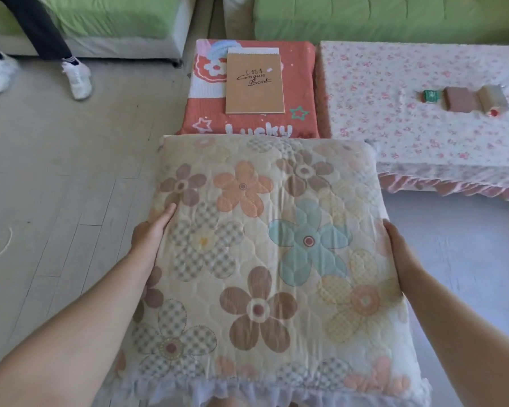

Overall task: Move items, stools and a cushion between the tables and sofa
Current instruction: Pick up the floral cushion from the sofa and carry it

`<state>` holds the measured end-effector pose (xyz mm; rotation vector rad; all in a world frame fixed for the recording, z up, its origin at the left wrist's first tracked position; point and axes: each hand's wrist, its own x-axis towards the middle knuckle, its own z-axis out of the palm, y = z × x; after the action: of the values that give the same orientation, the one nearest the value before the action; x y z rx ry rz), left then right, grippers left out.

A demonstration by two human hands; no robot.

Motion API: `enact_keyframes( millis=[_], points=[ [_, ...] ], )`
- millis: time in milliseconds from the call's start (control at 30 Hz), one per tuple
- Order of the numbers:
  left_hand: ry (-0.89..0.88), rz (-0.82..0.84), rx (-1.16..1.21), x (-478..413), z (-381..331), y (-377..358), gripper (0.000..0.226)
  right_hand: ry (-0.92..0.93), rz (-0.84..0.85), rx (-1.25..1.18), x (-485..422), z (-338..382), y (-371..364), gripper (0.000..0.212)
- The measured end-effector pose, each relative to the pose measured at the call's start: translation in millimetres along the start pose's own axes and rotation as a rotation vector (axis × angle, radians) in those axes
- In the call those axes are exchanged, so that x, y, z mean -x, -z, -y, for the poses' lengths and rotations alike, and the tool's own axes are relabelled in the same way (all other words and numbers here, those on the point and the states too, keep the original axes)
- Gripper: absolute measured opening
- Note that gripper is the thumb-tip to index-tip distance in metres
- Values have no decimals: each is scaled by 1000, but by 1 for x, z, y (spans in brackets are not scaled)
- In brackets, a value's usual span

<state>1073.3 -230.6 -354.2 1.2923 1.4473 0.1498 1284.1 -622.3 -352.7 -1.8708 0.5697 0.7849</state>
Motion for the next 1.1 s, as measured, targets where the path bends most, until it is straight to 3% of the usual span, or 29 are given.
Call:
enact_keyframes(
  millis=[233,433,533,767,933,1100],
  points=[
    [33,-13,28,-65,43,-8,73,-12,1,41,-50,-22,-57,53],
    [37,16,39,-145,92,-36,65,-22,-27,29,-126,-55,-105,54],
    [61,24,23,-192,110,-49,73,-37,-9,3,-165,-69,-131,68],
    [71,47,43,-280,145,-68,110,-36,23,-29,-230,-97,-182,64],
    [30,-36,9,-305,168,-80,88,-43,37,-20,-261,-112,-203,65],
    [11,-23,-10,-324,189,-88,68,-33,20,-18,-286,-133,-216,44]
  ],
)
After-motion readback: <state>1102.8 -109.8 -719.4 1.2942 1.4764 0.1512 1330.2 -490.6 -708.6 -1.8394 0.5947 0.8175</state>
